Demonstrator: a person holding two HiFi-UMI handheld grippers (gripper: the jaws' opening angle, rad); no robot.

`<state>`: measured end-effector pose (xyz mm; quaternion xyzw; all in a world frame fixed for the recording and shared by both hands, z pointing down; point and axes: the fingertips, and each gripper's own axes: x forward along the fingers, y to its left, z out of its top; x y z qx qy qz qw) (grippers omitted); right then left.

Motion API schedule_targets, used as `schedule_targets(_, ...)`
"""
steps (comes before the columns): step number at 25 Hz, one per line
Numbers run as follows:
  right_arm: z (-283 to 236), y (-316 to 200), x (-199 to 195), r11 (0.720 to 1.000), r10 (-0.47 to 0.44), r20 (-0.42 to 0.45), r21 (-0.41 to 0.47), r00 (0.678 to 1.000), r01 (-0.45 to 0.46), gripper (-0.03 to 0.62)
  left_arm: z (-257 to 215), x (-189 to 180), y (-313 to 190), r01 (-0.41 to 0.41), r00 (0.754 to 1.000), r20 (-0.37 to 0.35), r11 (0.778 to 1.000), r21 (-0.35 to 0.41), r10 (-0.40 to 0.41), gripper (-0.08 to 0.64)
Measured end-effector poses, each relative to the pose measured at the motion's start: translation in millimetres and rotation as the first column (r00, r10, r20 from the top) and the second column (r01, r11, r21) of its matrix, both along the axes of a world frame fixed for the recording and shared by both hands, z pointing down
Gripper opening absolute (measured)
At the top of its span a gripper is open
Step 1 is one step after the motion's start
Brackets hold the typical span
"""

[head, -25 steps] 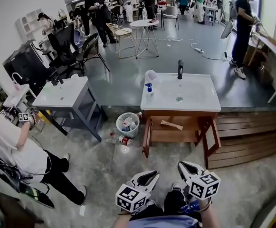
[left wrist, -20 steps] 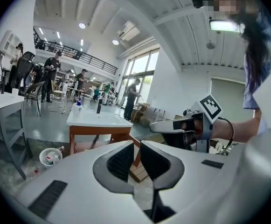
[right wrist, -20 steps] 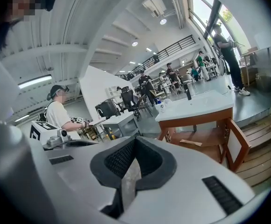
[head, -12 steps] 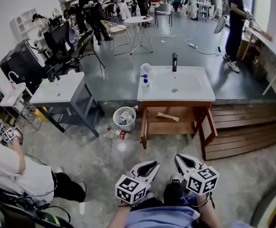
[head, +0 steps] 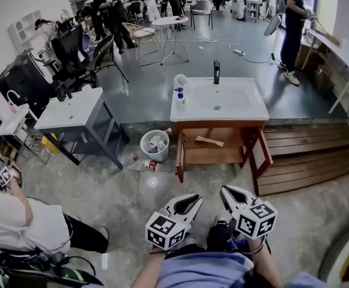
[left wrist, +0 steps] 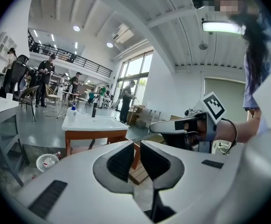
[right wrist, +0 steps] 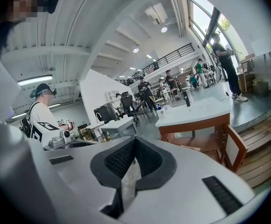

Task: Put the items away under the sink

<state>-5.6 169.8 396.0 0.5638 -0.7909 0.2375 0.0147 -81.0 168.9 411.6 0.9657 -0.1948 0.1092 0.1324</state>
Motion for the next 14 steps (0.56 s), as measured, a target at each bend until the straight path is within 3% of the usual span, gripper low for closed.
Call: schedule_targets(14, 0.0, -13.0, 2.1, 1.000, 0.018, 0.015, 0.012, 1.000, -0.018, 0.014, -2.0, -5.7, -4.5, -0.019, 1.000, 0.011, 0.999, 0.030, 0.019, 0.048)
